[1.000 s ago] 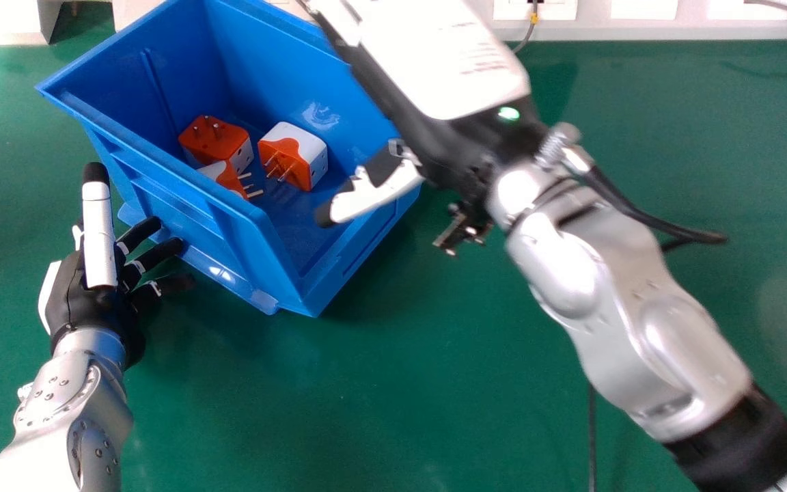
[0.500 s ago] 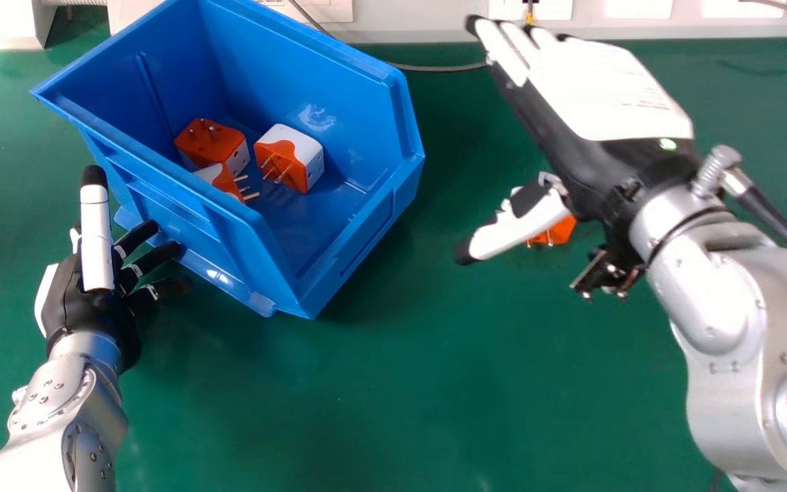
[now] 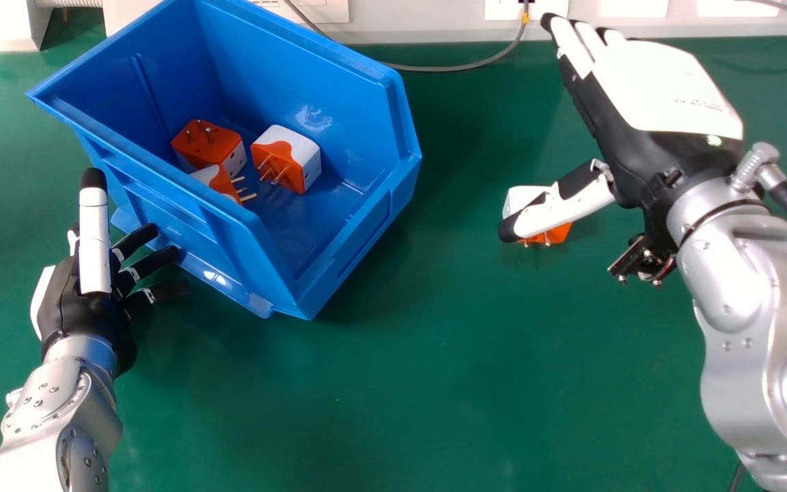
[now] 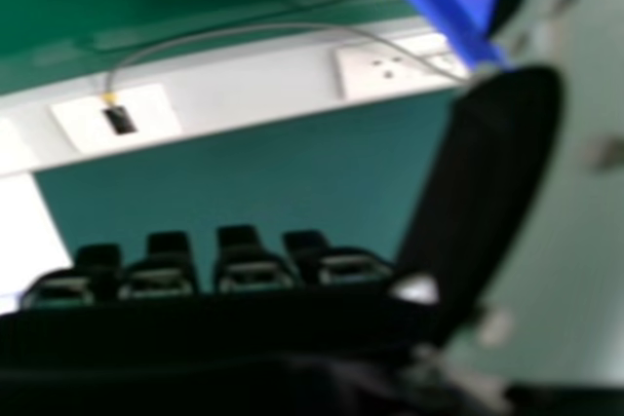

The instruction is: Pick all objects and put in blue box

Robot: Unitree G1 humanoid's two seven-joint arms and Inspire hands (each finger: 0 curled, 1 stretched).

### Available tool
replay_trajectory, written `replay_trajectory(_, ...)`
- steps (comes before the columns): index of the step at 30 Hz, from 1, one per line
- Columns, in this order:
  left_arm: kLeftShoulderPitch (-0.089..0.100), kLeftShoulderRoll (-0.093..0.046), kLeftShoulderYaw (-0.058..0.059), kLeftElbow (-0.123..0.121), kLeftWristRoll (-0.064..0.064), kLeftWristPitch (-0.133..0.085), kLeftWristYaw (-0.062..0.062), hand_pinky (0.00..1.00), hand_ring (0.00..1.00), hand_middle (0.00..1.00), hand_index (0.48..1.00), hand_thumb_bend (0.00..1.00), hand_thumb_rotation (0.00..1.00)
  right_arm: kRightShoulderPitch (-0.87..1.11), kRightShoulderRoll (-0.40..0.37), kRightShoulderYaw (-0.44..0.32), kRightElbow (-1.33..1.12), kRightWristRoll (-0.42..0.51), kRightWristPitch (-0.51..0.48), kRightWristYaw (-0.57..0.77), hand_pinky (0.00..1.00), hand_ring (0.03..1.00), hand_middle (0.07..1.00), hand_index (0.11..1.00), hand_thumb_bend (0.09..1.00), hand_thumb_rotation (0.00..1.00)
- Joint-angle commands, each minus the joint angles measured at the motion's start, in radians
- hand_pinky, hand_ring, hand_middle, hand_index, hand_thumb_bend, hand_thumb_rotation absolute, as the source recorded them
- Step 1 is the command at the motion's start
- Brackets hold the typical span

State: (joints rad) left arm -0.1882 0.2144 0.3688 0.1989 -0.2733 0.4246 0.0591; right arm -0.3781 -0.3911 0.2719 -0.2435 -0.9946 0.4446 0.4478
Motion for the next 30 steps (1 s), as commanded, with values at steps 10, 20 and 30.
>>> replay_trajectory(10, 0.012, 0.000, 0.009, 0.038, 0.000, 0.012, -0.015, 0.64, 0.73, 0.83, 0.883, 0.86, 0.93, -0.135, 0.005, 0.046, 0.335, 0.054, -0.116, -0.141, 1.00, 1.000, 1.000, 1.000, 1.000, 0.36)
replay_trajectory(20, 0.023, -0.004, 0.005, 0.019, 0.005, 0.019, -0.010, 0.64, 0.73, 0.84, 0.882, 0.87, 0.93, -0.209, 0.018, 0.124, 0.654, 0.096, -0.254, -0.278, 1.00, 1.000, 1.000, 1.000, 1.000, 0.35)
replay_trajectory(30, 0.019, -0.002, 0.006, 0.023, 0.006, 0.027, -0.004, 0.63, 0.72, 0.83, 0.879, 0.87, 0.94, -0.275, 0.038, 0.163, 0.747, 0.142, -0.189, -0.123, 1.00, 1.000, 1.000, 1.000, 1.000, 0.34)
